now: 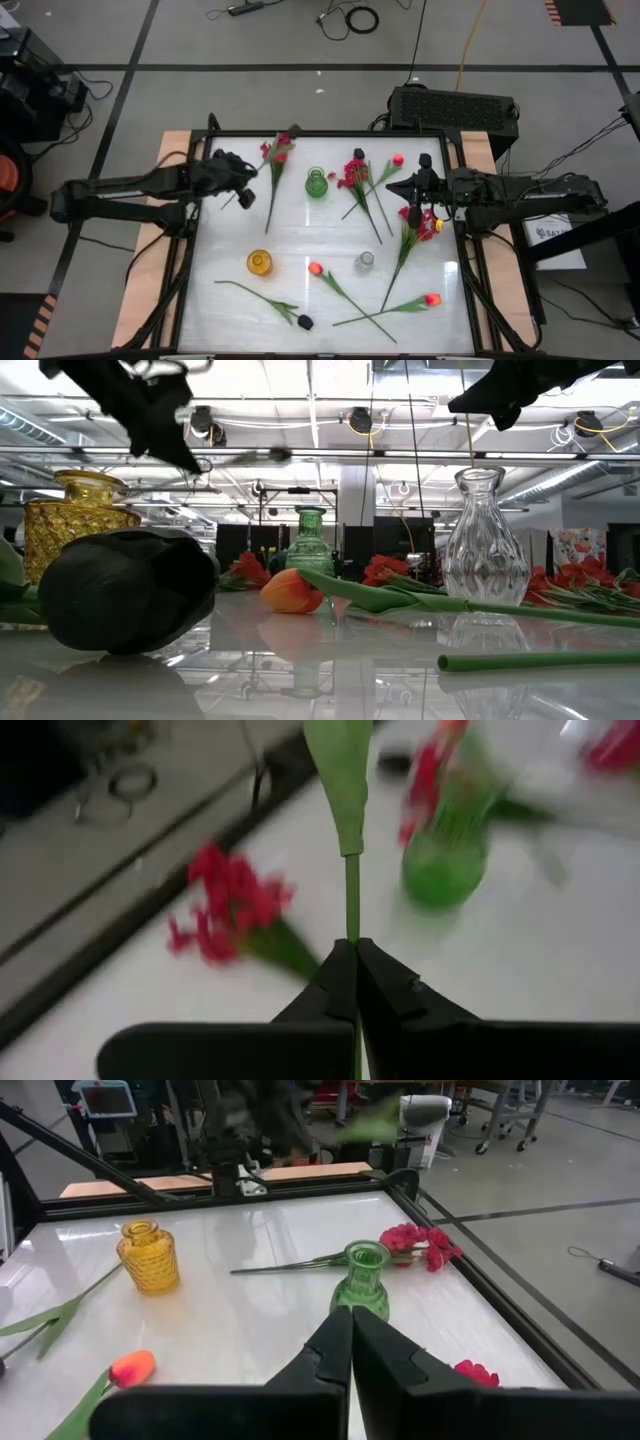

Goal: Sort flowers into vase by color
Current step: Put top left black flower into the transparent vase

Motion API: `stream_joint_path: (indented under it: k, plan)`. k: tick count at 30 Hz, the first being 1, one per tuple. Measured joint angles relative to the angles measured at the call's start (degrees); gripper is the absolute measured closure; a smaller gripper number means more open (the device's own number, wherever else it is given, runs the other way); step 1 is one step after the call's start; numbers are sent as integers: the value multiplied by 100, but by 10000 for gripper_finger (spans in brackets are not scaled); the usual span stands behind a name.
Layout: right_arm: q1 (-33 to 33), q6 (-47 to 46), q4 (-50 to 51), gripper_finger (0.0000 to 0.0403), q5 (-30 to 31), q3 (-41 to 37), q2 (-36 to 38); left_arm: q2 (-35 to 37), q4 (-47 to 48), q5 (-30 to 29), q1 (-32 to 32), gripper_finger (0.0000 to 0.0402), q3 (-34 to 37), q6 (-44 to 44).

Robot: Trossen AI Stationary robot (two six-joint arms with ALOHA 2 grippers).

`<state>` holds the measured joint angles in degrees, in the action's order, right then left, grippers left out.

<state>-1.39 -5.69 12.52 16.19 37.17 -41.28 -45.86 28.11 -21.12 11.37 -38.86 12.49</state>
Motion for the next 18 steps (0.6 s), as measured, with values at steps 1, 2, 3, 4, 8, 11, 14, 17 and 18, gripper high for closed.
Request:
stream_joint_path:
  k: [1, 2, 3, 4, 8, 11, 14, 17, 18]
  plan:
    - [0, -32, -7, 399, 1, 0, 0, 127, -177, 0, -26, 401, -10, -44]
    - [0, -77, -23, 399, 0, 0, 0, 244, -359, 2, -61, 401, -10, -96]
    - [0, -116, -47, 399, 0, 0, -5, 355, -586, 2, -107, 401, -10, -129]
    - [0, -162, -94, 399, 1, 1, -34, 442, -842, 4, -166, 401, -10, -146]
    - [0, -373, -405, 399, 0, 3, -360, 580, -1840, 221, -469, 401, -10, -545]
    - [-20, -485, -1299, 399, -309, -81, -811, 459, -2663, 469, -686, 401, -10, -760]
    - [-22, -481, -2564, 399, -908, -103, -1444, 219, -3338, 748, -908, 402, -12, -1013]
    - [-9, -469, -3886, 399, -1168, -104, -2029, -74, -3866, 805, -1120, 402, -10, -1217]
    - [9, -462, -4303, 399, -1203, -87, -2209, -191, -4043, 814, -1189, 402, -10, -1296]
